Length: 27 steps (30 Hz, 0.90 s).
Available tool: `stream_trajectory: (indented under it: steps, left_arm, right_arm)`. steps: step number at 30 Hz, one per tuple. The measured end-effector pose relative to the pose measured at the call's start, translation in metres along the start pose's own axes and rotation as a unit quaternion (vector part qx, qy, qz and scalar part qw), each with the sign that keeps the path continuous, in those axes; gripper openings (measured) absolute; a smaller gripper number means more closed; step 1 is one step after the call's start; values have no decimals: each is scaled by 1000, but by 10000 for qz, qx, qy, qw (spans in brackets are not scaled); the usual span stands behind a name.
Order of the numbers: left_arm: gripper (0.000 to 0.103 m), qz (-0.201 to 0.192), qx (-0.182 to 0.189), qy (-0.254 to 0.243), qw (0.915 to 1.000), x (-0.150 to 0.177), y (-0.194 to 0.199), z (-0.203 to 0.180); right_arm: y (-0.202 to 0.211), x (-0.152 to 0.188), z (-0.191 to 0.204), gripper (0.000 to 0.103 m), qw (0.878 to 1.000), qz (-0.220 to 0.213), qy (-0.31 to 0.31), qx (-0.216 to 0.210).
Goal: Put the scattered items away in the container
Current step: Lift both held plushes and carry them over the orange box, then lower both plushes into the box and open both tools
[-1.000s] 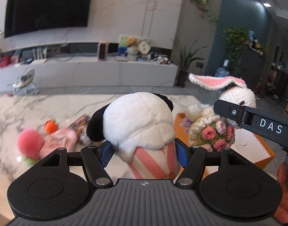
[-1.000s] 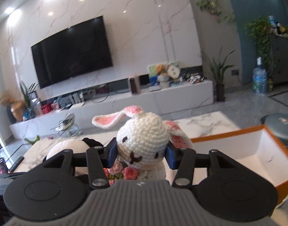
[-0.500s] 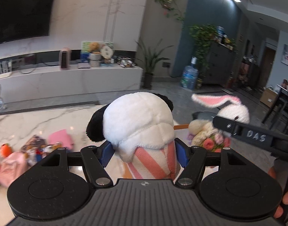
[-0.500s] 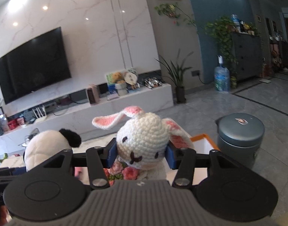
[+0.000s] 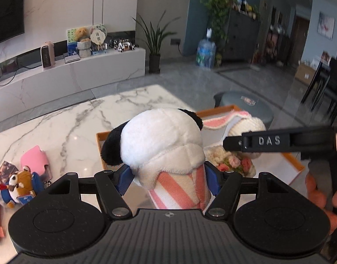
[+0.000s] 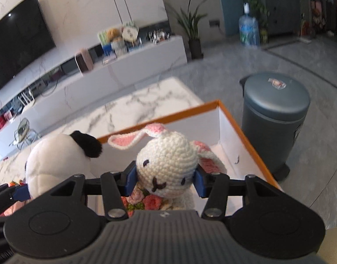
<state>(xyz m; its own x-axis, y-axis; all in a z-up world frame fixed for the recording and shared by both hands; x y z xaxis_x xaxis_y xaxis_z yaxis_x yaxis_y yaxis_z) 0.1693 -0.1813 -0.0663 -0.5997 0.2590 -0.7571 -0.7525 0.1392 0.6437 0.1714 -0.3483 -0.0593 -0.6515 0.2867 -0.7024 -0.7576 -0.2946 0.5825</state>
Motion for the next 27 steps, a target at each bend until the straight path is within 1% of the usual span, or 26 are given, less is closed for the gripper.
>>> stream_trajectory:
  steps: [5,10,13,15,18,19,21,24,27]
  left_arm:
    - [78,140,-220,-421,9988,6,-16,-12]
    - [78,299,-430,-756,9958,13,-30,-17]
    - [78,418,-560,-816,9942,16,-36,-15]
    - [78,423,-557,-904,9934,16,-39,-16]
    - [79,356,-717,-1139,9903,17,-41,-22]
    - [79,358,-745,-1186,9895,16,-42,-23]
    - [79,383,-759,-1206,9891,16,-43,-23]
    - [80,430,-871,-1400,9854,17,-45,-26]
    - [80,475,-974,-1486,9829,17,-47,-28]
  right_arm:
    - [-30,-4,-7,54,9993,378,-16,-36]
    - [-57,-8,-8,54,9982,588,5,-86]
    - [-69,-4,-6,54,9973,723,39,-120]
    - [-78,2,-4,54,9962,851,-5,-173]
    - [-87,7,-3,54,9936,1056,-128,-385]
    - [-87,7,-3,54,9934,1029,-174,-470]
    - [-87,7,-2,55,9932,1020,-264,-506]
    - [-88,8,-2,55,9919,1068,-363,-586]
    - [-89,9,-1,59,9904,1107,-435,-701]
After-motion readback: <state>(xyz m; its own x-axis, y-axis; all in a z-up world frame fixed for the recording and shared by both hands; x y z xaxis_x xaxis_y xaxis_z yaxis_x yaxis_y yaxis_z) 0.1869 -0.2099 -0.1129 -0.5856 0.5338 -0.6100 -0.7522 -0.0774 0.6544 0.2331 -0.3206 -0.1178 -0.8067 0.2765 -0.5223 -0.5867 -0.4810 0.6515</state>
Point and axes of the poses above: each gripper's, at about its wrist camera, not at the fingertips, and y roughly against the way its jaws point, z to its left, x to its underside, the point moved 3 cm from there along -y, roughly the way its jaws point, and after that the axes turned 15 degrees about -x, right-handed, at the moved point
